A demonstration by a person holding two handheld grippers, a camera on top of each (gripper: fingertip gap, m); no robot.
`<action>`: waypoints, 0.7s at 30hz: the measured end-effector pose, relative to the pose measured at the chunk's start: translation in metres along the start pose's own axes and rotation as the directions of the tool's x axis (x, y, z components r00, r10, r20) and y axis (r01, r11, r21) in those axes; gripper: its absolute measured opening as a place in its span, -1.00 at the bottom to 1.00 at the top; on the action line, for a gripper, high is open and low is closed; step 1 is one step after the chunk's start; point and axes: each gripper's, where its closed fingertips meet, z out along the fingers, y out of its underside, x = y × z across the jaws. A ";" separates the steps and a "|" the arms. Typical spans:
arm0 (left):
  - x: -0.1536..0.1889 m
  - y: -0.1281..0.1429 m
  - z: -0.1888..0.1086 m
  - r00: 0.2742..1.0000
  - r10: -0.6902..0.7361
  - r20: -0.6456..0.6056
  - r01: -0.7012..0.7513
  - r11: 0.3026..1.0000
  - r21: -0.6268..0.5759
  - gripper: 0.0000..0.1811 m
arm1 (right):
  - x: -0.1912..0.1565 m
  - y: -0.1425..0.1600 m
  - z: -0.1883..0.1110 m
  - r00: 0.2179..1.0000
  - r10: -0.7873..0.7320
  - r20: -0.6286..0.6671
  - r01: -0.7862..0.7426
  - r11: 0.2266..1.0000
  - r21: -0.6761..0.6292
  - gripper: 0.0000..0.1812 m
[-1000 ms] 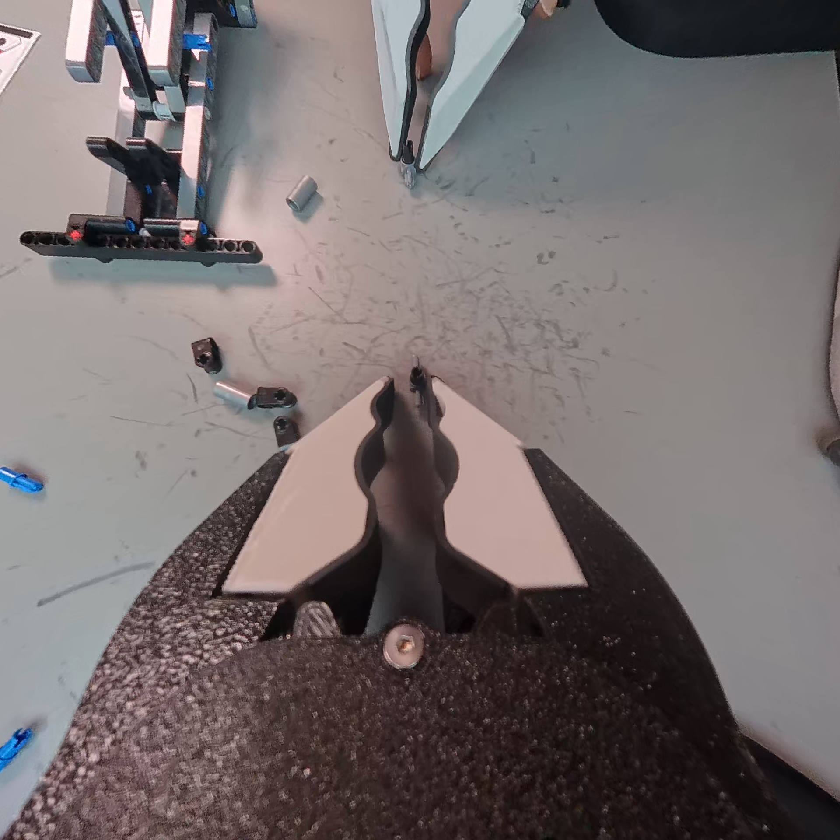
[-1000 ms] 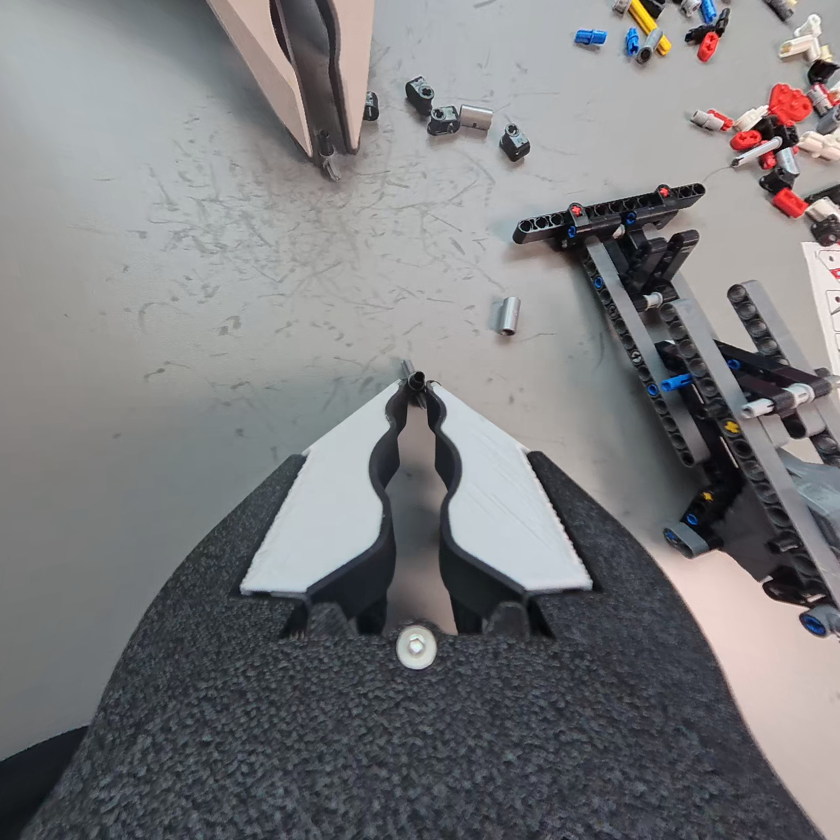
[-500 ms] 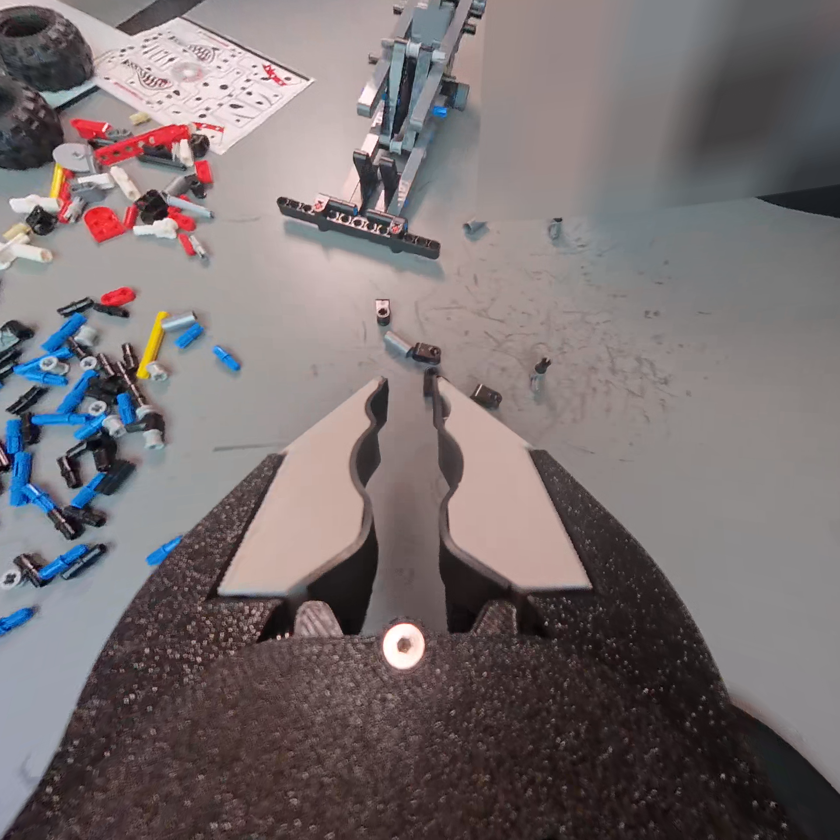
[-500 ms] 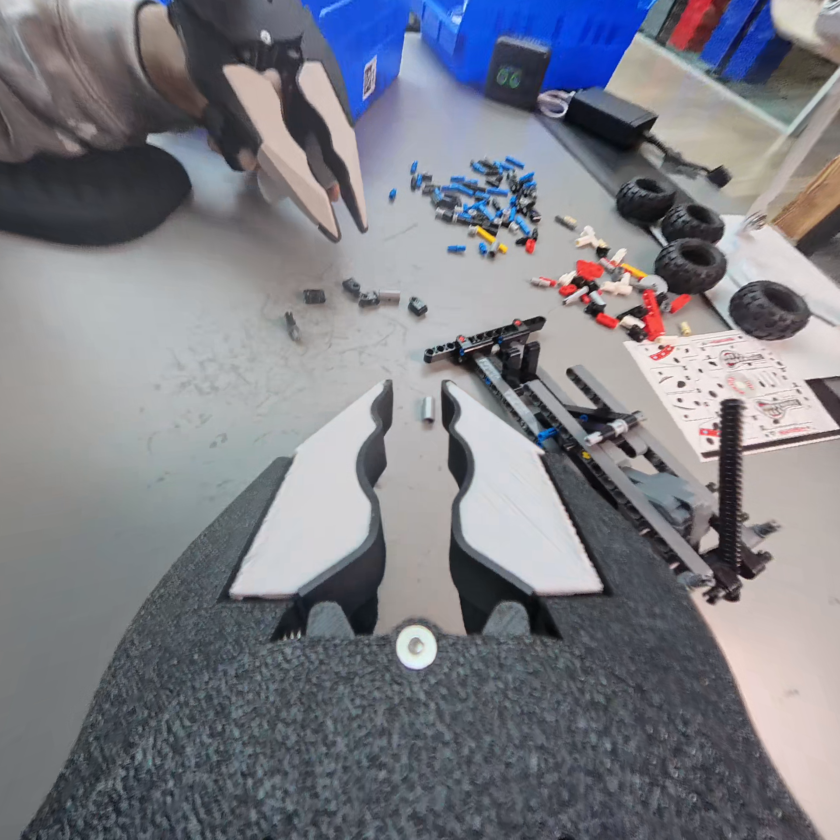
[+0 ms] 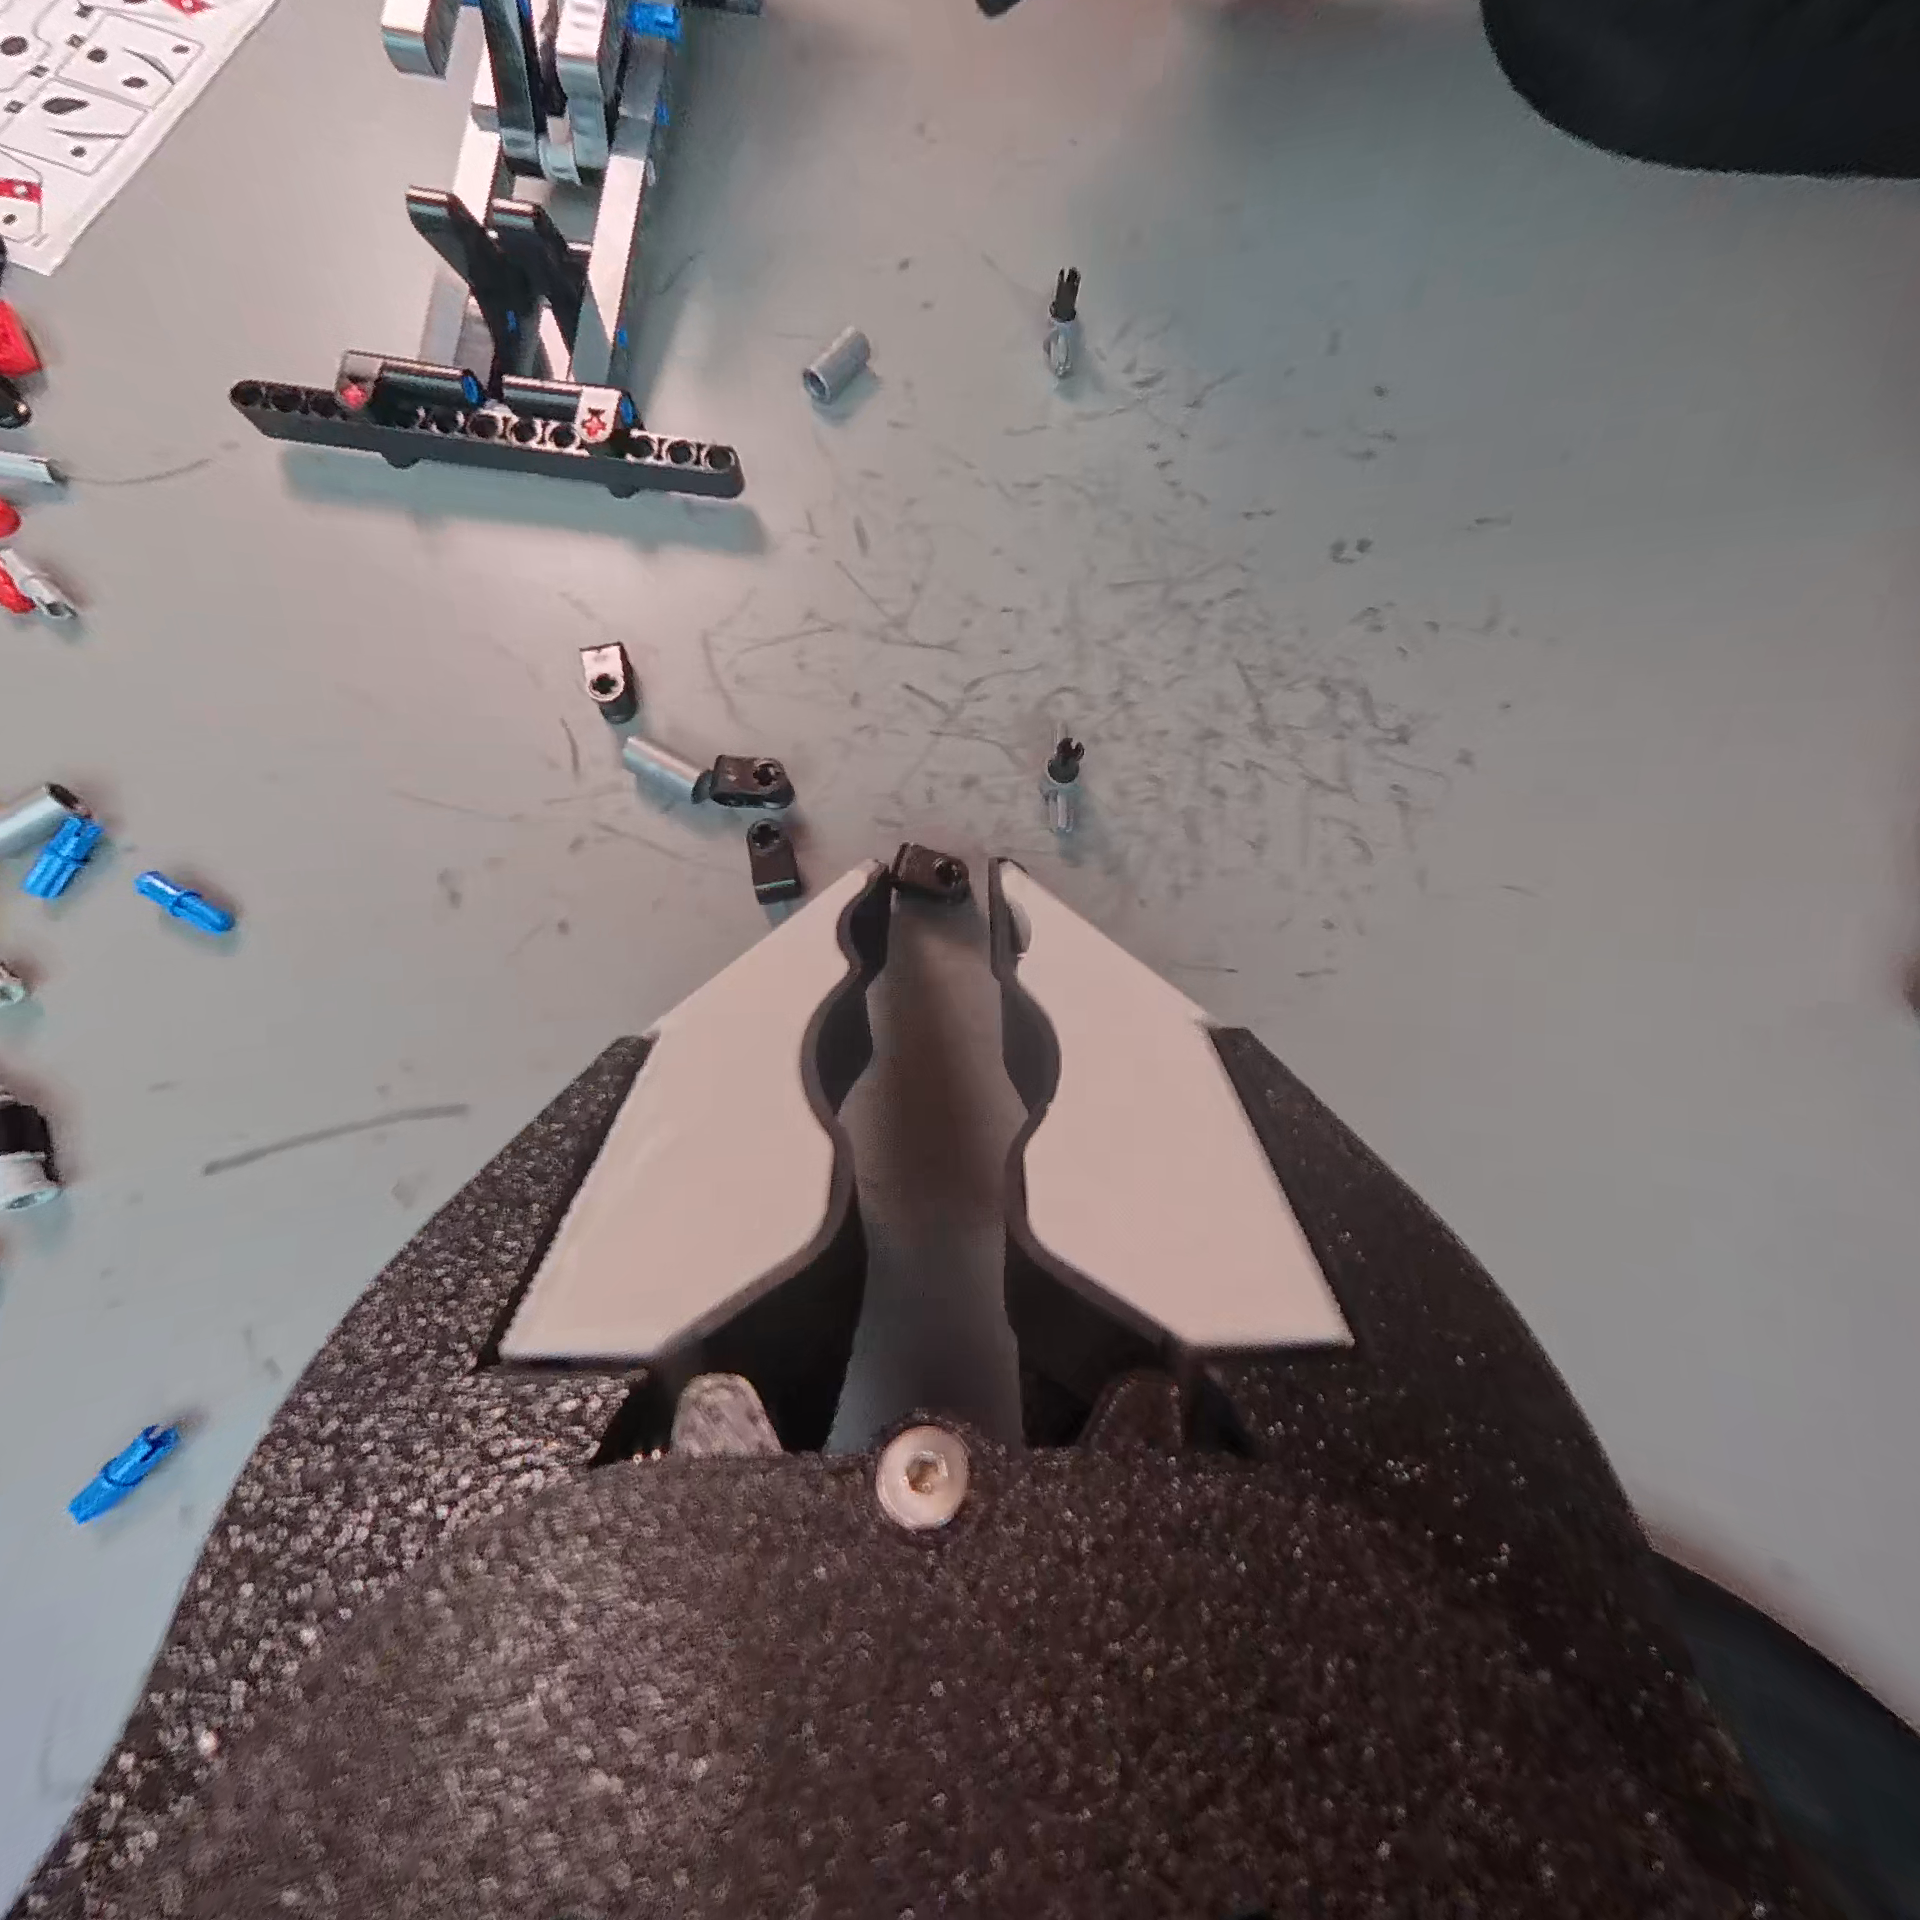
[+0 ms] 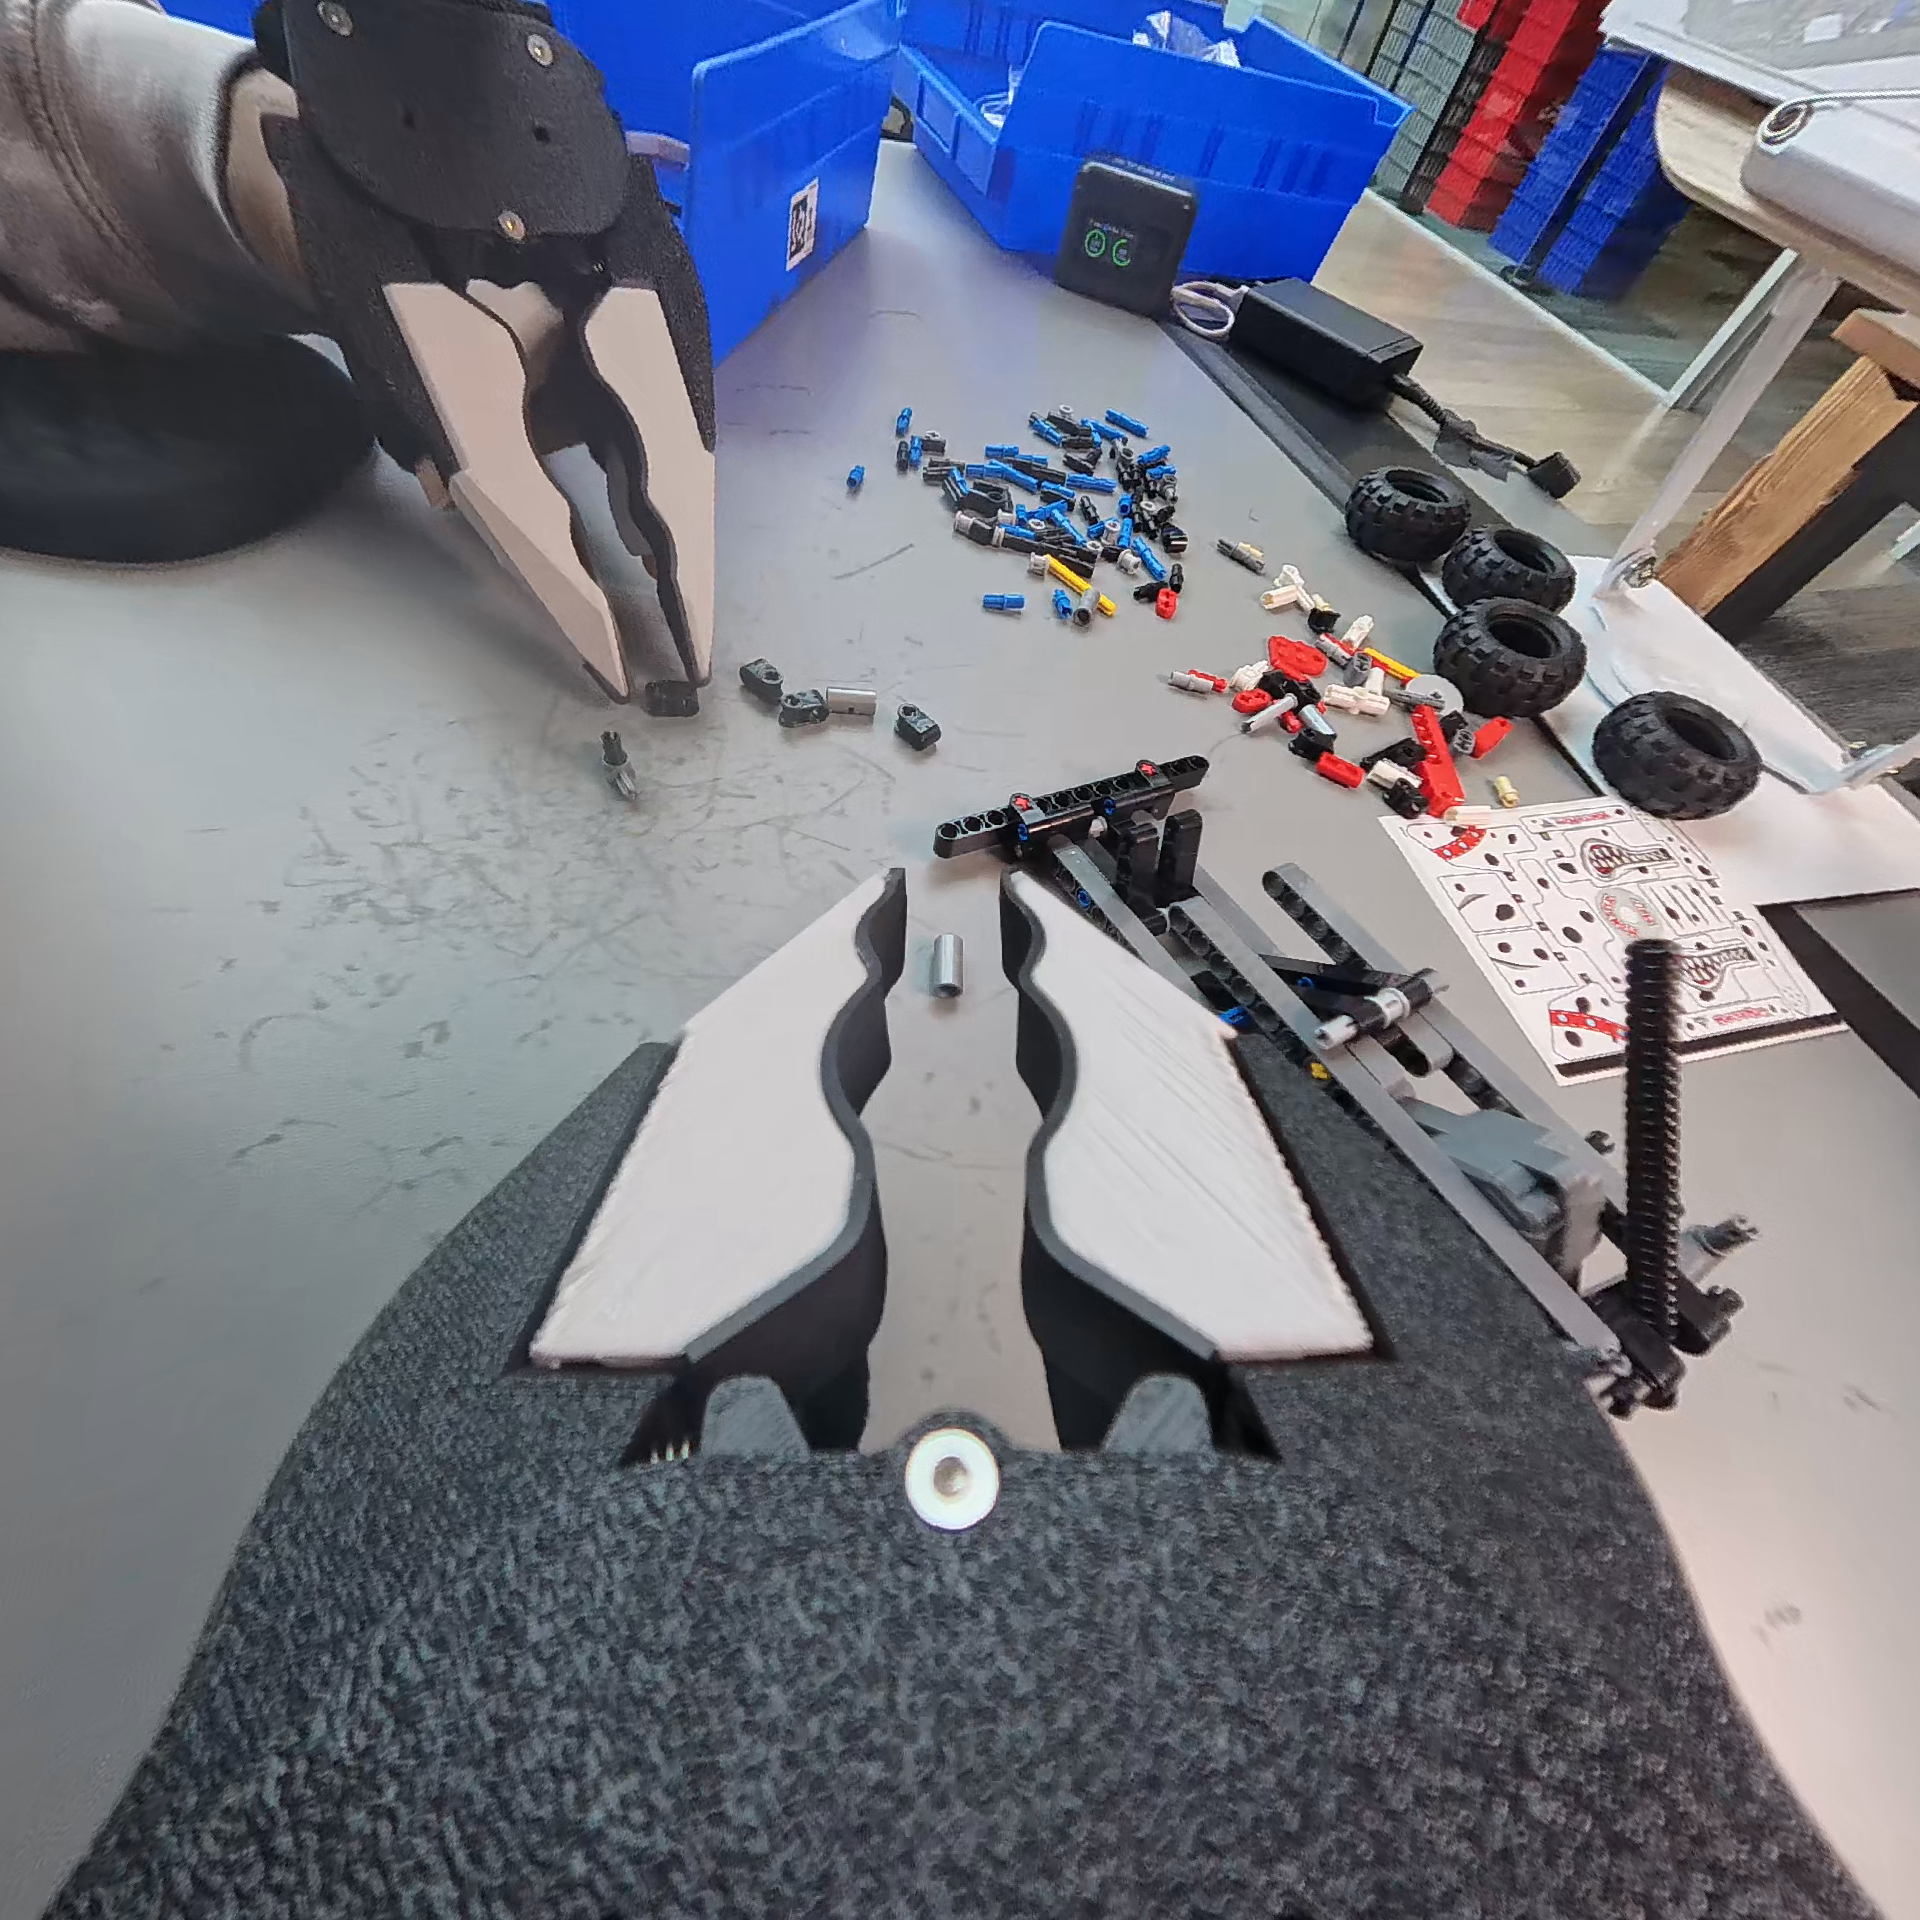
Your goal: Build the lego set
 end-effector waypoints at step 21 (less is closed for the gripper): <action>0.058 -0.120 -0.056 0.973 0.214 0.086 -0.219 0.738 0.638 -0.81 | -0.084 -0.095 0.005 0.536 0.494 0.684 -0.751 0.649 0.120 -0.75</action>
